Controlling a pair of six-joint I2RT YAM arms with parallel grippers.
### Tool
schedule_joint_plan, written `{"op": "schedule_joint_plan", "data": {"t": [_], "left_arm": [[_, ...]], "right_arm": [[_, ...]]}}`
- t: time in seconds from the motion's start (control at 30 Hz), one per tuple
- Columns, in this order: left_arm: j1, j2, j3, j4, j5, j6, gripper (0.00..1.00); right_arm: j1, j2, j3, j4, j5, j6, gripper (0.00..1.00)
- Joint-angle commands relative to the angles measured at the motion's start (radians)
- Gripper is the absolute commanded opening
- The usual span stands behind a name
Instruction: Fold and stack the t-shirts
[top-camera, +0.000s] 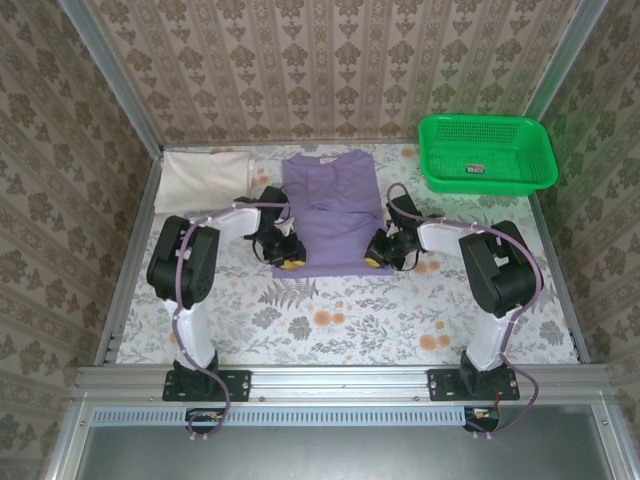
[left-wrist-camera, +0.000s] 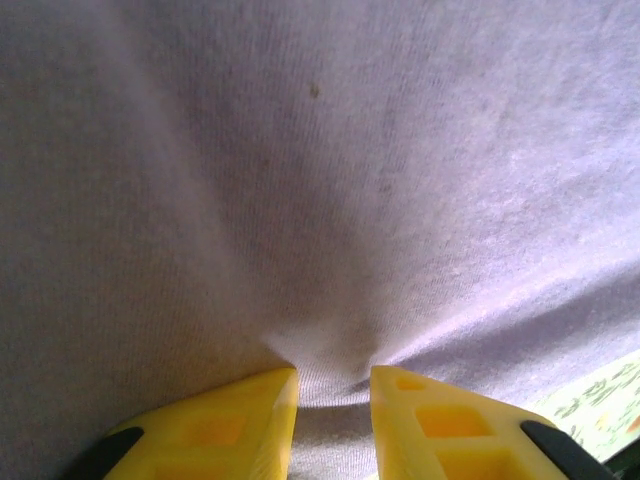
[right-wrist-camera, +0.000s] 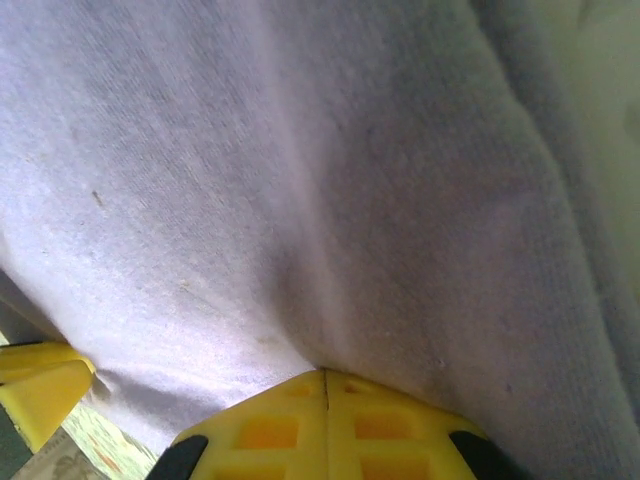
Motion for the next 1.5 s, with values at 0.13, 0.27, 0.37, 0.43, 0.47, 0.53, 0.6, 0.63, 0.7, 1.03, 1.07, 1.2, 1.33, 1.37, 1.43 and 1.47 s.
{"op": "schedule_joint_plan", "data": {"t": [0.13, 0.27, 0.37, 0.43, 0.47, 0.53, 0.6, 0.63, 0.7, 1.03, 1.07, 1.2, 1.33, 1.37, 1.43, 1.47], "left_arm": [[-0.006, -0.217, -0.251, -0.107, -0.04, -0.007, 0.32], [0.008, -0.352, -0.205, -0.19, -0.029, -0.024, 0.41], [0.048, -0.359, -0.092, -0.219, -0.002, -0.028, 0.43], [0.068, -0.314, -0.01, -0.199, 0.035, -0.035, 0.43], [0.069, -0.274, 0.03, -0.183, 0.051, -0.034, 0.42], [0.064, -0.189, 0.109, -0.157, 0.08, -0.029, 0.38], [0.056, -0.098, 0.178, -0.126, 0.093, -0.022, 0.37], [0.054, -0.063, 0.207, -0.115, 0.097, -0.019, 0.36], [0.051, 0.006, 0.251, -0.088, 0.084, -0.008, 0.35], [0.105, 0.18, 0.307, -0.067, -0.126, 0.019, 0.33], [0.112, 0.192, 0.305, -0.074, -0.139, 0.015, 0.32], [0.134, 0.175, 0.272, -0.067, -0.167, -0.015, 0.33], [0.141, 0.111, 0.268, -0.055, -0.144, -0.038, 0.39], [0.141, 0.09, 0.27, -0.053, -0.136, -0.045, 0.42], [0.141, 0.047, 0.273, -0.047, -0.117, -0.059, 0.47], [0.142, 0.026, 0.274, -0.043, -0.108, -0.061, 0.48]], "right_arm": [[0.044, -0.177, -0.191, -0.162, -0.003, -0.035, 0.15], [0.047, -0.31, -0.162, -0.176, -0.008, -0.045, 0.32], [0.045, -0.327, -0.103, -0.147, 0.016, -0.045, 0.32], [0.045, -0.273, -0.045, -0.151, 0.016, -0.044, 0.3], [0.046, -0.231, -0.008, -0.155, 0.015, -0.045, 0.28], [0.046, -0.154, 0.05, -0.161, 0.015, -0.039, 0.22], [0.048, -0.077, 0.109, -0.162, 0.018, -0.041, 0.19], [0.048, -0.047, 0.139, -0.177, 0.027, -0.051, 0.18], [0.042, 0.026, 0.219, -0.217, 0.059, -0.084, 0.17], [-0.092, 0.279, 0.517, -0.427, 0.113, -0.11, 0.17], [-0.106, 0.294, 0.526, -0.438, 0.115, -0.113, 0.17], [-0.145, 0.313, 0.53, -0.441, 0.111, -0.106, 0.19], [-0.151, 0.27, 0.523, -0.418, 0.106, -0.117, 0.2], [-0.15, 0.243, 0.505, -0.391, 0.1, -0.123, 0.21], [-0.143, 0.187, 0.46, -0.316, 0.077, -0.134, 0.26], [-0.134, 0.159, 0.435, -0.285, 0.065, -0.149, 0.29]]}}
